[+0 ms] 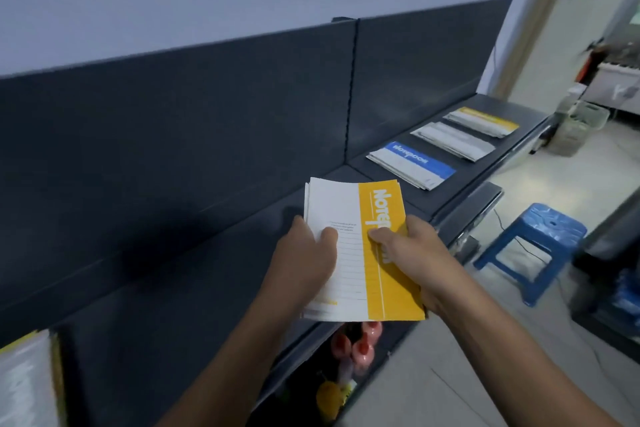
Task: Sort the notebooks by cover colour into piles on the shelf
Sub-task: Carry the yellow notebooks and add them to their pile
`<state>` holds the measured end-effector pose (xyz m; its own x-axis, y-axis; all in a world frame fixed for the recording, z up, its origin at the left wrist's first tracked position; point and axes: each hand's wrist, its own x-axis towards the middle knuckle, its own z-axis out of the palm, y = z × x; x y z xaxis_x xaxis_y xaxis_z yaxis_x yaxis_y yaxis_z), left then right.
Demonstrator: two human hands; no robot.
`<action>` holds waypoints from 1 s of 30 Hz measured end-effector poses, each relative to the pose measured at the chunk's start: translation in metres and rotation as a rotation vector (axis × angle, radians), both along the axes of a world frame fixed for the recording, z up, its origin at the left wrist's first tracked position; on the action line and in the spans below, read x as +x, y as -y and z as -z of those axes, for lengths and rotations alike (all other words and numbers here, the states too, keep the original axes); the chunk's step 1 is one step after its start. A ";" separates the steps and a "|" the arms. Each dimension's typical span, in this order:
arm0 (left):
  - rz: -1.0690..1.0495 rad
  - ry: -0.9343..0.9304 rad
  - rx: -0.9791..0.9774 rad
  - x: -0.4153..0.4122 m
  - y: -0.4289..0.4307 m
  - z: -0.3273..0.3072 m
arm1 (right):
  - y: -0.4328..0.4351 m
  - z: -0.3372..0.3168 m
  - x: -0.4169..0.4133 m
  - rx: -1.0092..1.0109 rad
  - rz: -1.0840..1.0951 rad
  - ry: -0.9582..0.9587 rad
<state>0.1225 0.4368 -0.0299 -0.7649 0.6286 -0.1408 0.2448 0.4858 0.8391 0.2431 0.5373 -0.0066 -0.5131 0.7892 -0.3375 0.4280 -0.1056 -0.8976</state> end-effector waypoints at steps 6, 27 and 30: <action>0.054 0.028 0.018 0.045 -0.120 -0.002 | -0.107 -0.003 0.054 -0.035 0.075 -0.053; 0.388 0.041 -0.001 0.053 -0.423 0.018 | -0.359 0.007 0.080 -0.090 0.379 -0.035; 0.414 0.015 0.028 0.062 -0.465 0.019 | -0.393 0.012 0.090 -0.126 0.492 -0.056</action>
